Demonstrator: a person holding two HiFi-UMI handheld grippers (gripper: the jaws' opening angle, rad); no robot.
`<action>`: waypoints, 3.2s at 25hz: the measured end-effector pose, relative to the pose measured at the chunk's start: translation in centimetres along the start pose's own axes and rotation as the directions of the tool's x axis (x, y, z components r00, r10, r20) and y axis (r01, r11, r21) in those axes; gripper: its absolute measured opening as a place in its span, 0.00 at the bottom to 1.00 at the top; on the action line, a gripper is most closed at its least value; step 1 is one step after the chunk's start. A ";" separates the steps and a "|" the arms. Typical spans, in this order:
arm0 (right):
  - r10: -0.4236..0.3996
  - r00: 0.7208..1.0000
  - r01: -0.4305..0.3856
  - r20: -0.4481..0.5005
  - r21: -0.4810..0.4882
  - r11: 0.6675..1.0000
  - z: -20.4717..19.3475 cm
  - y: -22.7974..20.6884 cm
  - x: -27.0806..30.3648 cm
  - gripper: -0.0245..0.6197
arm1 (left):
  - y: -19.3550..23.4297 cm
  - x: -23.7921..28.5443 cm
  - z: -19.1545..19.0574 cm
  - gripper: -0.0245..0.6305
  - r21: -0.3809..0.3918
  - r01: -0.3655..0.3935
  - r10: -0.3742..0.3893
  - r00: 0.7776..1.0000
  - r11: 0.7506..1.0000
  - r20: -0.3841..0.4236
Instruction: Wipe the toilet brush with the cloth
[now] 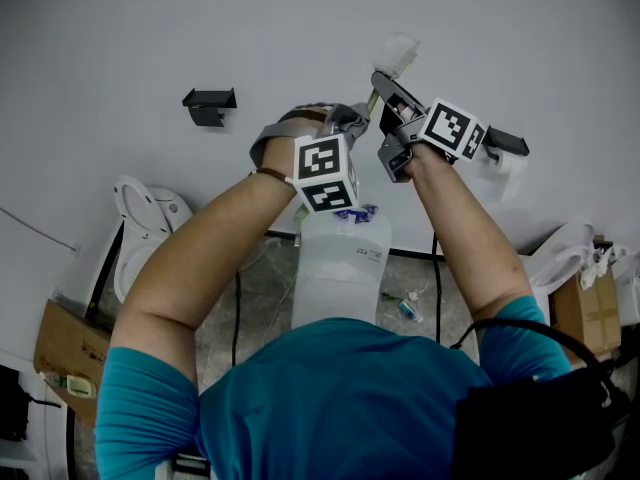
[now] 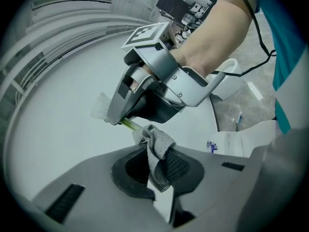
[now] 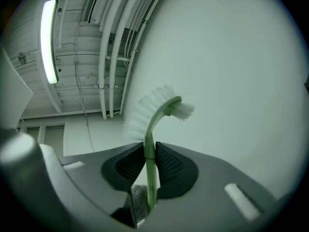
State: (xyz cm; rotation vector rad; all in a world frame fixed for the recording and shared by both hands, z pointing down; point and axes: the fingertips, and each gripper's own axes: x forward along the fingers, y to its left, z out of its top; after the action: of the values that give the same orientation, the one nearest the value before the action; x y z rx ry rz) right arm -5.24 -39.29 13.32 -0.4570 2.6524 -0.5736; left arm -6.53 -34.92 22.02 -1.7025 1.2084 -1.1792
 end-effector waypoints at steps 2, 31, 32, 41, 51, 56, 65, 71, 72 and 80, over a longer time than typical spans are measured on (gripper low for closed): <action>-0.001 1.000 0.001 0.007 -0.002 1.000 0.3 0.0 0.0 0.14 | -0.5 -0.1 -0.3 0.10 0.010 0.010 -0.010 1.000 1.000 -0.009; -0.025 0.996 0.026 0.084 -0.009 1.000 2.5 -1.5 -1.1 0.14 | -7.4 -1.4 -1.7 0.10 0.112 0.098 -0.092 0.994 0.989 -0.063; -0.029 0.996 0.030 0.085 -0.009 1.000 2.6 -1.7 -1.1 0.14 | -7.6 -1.5 -1.7 0.10 0.114 0.103 -0.096 0.993 0.988 -0.064; -0.057 0.994 0.059 0.092 -0.017 0.998 2.6 -3.0 -0.8 0.14 | -10.2 -1.6 -2.5 0.10 0.135 0.155 -0.146 0.987 0.979 -0.069; -0.089 0.991 0.093 0.096 -0.030 0.995 2.8 -4.7 -0.7 0.14 | -13.4 -2.7 -2.6 0.10 0.209 0.211 -0.201 0.977 0.955 -0.067; -0.102 0.990 0.106 0.098 -0.032 0.994 2.9 -5.4 -1.2 0.14 | -14.7 -4.2 -2.5 0.10 0.230 0.233 -0.228 0.973 0.945 -0.047; 0.148 0.989 -0.150 -0.026 -0.063 0.987 -0.6 -0.1 -2.6 0.14 | -10.1 -7.5 -2.9 0.10 -0.291 0.280 -0.242 0.957 0.915 0.160; 0.351 0.935 -0.348 -0.059 0.061 0.936 -4.5 5.0 -4.0 0.14 | -0.7 -7.4 -3.1 0.10 -0.593 0.225 -0.046 0.953 0.773 0.301; 0.368 0.928 -0.363 -0.060 0.079 0.929 -5.1 5.6 -4.1 0.14 | 0.2 -7.4 -2.9 0.10 -0.619 0.228 -0.024 0.947 0.751 0.319; 0.379 0.925 -0.370 -0.034 0.158 0.916 -6.5 6.7 -3.6 0.14 | 1.0 -6.7 -0.7 0.10 -0.657 0.254 0.014 0.927 0.709 0.374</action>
State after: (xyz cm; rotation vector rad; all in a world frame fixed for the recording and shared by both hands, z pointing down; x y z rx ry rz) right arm -6.44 -29.96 16.87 0.1184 2.6327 -0.6640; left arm -8.42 -28.92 19.52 -2.4607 1.4175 -0.4204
